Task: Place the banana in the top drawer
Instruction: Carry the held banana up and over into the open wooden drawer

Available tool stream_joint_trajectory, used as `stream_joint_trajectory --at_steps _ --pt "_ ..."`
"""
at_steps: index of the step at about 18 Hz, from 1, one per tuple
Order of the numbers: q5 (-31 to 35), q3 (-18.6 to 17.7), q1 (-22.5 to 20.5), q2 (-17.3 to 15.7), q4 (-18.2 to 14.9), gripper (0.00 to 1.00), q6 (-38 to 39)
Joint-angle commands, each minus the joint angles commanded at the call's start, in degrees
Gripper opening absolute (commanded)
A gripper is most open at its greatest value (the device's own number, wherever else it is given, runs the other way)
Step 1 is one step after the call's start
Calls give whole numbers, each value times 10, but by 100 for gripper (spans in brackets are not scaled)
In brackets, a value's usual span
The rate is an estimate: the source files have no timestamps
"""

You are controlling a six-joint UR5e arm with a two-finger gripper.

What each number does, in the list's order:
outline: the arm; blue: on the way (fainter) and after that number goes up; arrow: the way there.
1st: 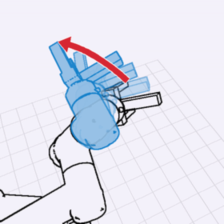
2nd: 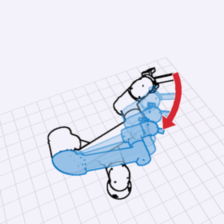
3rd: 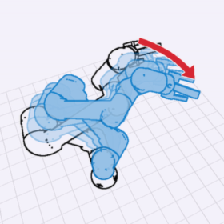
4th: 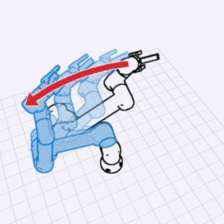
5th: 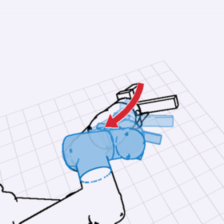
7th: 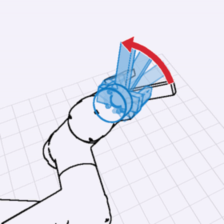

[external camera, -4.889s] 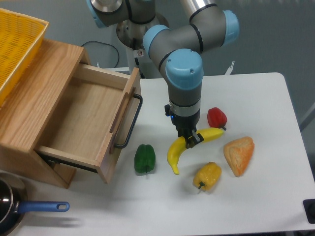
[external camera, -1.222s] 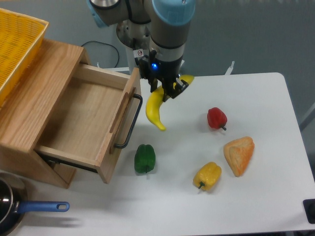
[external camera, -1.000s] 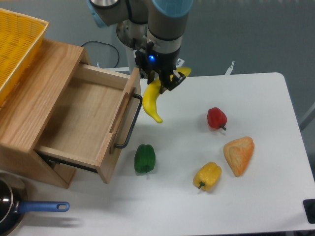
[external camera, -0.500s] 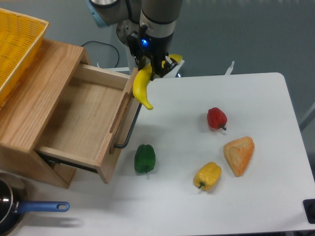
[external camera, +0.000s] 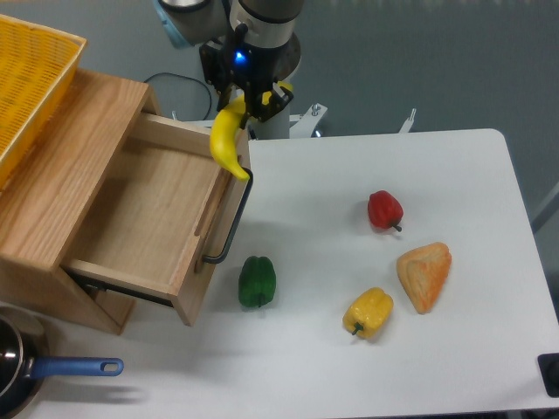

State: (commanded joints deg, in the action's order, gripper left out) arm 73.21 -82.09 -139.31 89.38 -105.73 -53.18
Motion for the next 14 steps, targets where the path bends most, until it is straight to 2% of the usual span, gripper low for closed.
stream_joint_trajectory --at_steps 4,7,14 --pt "2 0 20 8 5 46 4" --pt "0 -1 41 16 27 46 9" --pt "-15 0 91 40 97 46 90"
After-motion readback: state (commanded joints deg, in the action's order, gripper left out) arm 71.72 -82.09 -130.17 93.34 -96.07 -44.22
